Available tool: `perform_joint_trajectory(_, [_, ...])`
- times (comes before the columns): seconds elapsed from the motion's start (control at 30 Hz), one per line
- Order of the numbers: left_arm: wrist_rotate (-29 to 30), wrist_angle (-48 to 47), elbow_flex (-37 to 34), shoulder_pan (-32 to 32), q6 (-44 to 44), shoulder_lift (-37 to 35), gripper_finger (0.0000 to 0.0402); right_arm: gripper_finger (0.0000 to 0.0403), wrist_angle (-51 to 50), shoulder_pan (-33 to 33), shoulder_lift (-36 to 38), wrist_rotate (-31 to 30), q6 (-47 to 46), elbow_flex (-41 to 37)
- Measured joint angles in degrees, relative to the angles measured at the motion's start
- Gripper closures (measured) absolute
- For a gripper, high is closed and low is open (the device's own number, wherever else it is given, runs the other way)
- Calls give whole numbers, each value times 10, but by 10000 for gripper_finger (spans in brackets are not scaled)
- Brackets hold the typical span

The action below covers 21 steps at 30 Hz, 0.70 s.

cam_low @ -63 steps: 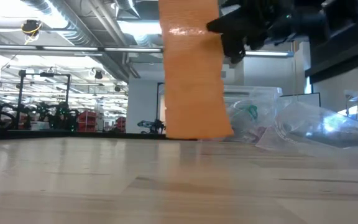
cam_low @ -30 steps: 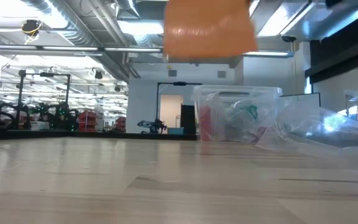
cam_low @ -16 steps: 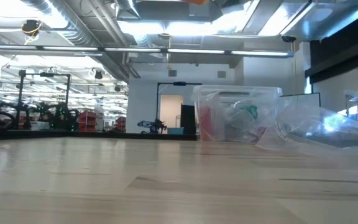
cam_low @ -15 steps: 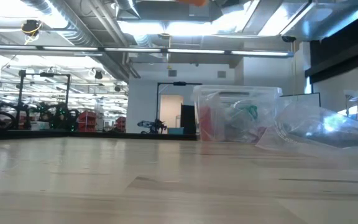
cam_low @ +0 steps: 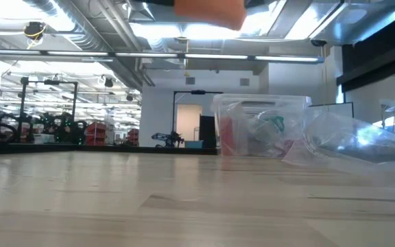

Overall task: Roll bandage
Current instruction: Roll the orange bandage

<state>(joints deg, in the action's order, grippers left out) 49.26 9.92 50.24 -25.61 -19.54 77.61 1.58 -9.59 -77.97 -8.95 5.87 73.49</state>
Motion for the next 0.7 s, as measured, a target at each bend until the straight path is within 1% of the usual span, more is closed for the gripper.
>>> perform_joint_trajectory(0.13, [-3, 21, 0, -19, -10, 7, 398, 396, -54, 47, -6, -2, -1, 0])
perform_joint_trajectory(0.2, [-20, 42, 0, -25, -18, 8, 398, 391, -68, 65, -18, -2, -12, 0])
perform_joint_trajectory(0.3, [-39, 56, 0, -26, -24, 8, 399, 369, -74, 84, -41, 23, -23, 0])
perform_joint_trajectory(0.4, [-51, 52, 0, -24, -8, 8, 399, 323, -75, 99, -66, 61, -58, 0])
perform_joint_trajectory(0.57, [-54, 39, 0, -24, 29, 8, 397, 221, -143, 123, -105, 69, -122, 0])
perform_joint_trajectory(0.7, [-65, 21, -1, -21, 86, 20, 399, 147, -197, 137, -133, 85, -149, 0])
